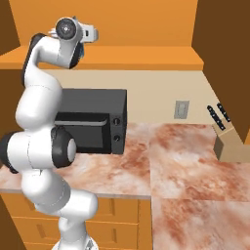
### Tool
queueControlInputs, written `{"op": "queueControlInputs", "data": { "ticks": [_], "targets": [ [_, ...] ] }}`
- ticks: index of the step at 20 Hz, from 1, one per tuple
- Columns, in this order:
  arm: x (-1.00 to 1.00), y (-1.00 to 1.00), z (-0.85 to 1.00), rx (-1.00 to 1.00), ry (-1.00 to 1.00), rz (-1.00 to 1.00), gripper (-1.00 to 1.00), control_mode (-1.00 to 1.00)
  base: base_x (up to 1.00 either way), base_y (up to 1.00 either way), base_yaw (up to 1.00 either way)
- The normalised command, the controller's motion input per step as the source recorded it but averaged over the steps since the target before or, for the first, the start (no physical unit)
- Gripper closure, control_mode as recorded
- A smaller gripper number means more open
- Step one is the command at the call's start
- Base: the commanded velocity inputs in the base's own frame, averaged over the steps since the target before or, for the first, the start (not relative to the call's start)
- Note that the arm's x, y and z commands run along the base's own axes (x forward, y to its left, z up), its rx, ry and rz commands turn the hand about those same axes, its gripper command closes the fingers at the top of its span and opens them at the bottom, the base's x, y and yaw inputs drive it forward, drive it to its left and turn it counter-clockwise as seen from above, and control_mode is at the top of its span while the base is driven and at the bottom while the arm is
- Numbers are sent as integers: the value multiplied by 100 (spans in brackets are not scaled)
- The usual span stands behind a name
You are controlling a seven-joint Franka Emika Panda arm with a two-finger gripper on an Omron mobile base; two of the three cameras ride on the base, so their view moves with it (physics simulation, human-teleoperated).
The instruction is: Pick the milk from the counter and place it in the open cabinet.
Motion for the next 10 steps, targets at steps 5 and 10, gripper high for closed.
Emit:
{"op": "queueControlInputs", "data": {
  "ticks": [5, 10],
  "targets": [
    [53, 8, -45, -7, 0, 0, 100, -100, 0, 0, 0],
    [34, 2, -44, -4, 0, 0, 100, -100, 0, 0, 0]
  ]
}}
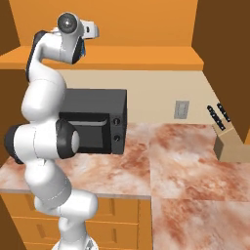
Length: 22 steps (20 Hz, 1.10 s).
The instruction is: Pick the milk from the counter and place it in the open cabinet.
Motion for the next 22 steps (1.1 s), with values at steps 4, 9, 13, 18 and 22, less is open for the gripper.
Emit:
{"op": "queueControlInputs", "data": {
  "ticks": [4, 9, 13, 18, 22],
  "targets": [
    [7, 0, -20, 0, 0, 0, 100, -100, 0, 0, 0],
    [0, 0, 0, 0, 0, 0, -100, -100, 0, 0, 0],
    [-9, 0, 0, 0, 0, 0, -100, -100, 0, 0, 0],
    [-55, -7, 0, 0, 0, 0, -100, -100, 0, 0, 0],
    [-98, -33, -5, 3, 0, -5, -100, -100, 0, 0, 0]
  ]
}}
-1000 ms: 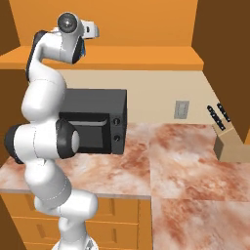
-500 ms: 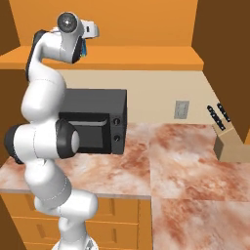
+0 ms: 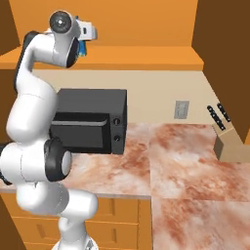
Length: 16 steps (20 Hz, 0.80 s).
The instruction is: Pick the milk from the counter and place it in the open cabinet.
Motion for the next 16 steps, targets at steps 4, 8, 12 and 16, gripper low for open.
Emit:
{"op": "queueControlInputs", "data": {
  "ticks": [4, 8, 12, 16],
  "targets": [
    [-100, -58, -73, 11, -8, -14, -100, -100, 0, 0, 0],
    [-100, -62, -100, 3, -10, -13, -100, -100, 0, 0, 0],
    [-100, -54, -100, 0, -7, -15, -100, -100, 0, 0, 0],
    [-100, -57, -100, 0, -14, -11, -100, -100, 0, 0, 0]
  ]
}}
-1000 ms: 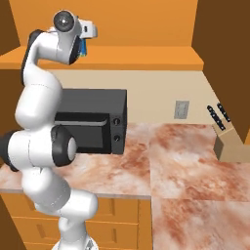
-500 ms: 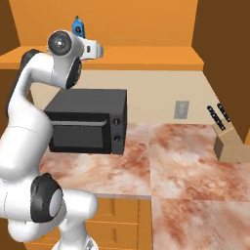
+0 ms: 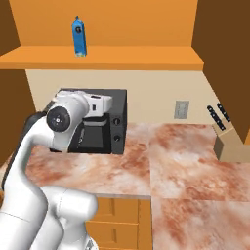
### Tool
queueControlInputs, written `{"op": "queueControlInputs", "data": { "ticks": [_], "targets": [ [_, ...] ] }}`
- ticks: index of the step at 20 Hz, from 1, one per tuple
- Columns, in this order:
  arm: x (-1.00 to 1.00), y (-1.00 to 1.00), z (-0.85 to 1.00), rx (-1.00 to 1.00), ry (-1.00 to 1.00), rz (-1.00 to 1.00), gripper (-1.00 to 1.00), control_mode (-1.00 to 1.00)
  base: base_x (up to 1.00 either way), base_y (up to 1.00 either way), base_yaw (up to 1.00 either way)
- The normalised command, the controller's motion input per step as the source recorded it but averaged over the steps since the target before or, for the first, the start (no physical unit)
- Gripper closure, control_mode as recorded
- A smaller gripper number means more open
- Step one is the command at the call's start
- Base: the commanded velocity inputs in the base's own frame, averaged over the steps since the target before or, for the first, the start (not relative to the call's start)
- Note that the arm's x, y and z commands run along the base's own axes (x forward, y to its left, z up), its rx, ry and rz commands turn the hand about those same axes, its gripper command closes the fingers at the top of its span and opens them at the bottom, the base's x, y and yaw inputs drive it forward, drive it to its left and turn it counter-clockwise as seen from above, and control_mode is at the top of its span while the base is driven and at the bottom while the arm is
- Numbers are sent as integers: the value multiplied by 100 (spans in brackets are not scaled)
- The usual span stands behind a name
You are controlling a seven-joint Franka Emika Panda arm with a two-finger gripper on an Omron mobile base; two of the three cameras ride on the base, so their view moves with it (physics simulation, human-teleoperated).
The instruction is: Pick the milk from the counter and place it in the open cabinet.
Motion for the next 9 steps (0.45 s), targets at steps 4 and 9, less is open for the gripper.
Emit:
{"op": "queueControlInputs", "data": {
  "ticks": [4, 9],
  "targets": [
    [-100, -34, -37, 0, -62, -13, -100, -100, 0, 0, 0],
    [9, 1, 0, -1, 5, 0, -100, -100, 0, 0, 0]
  ]
}}
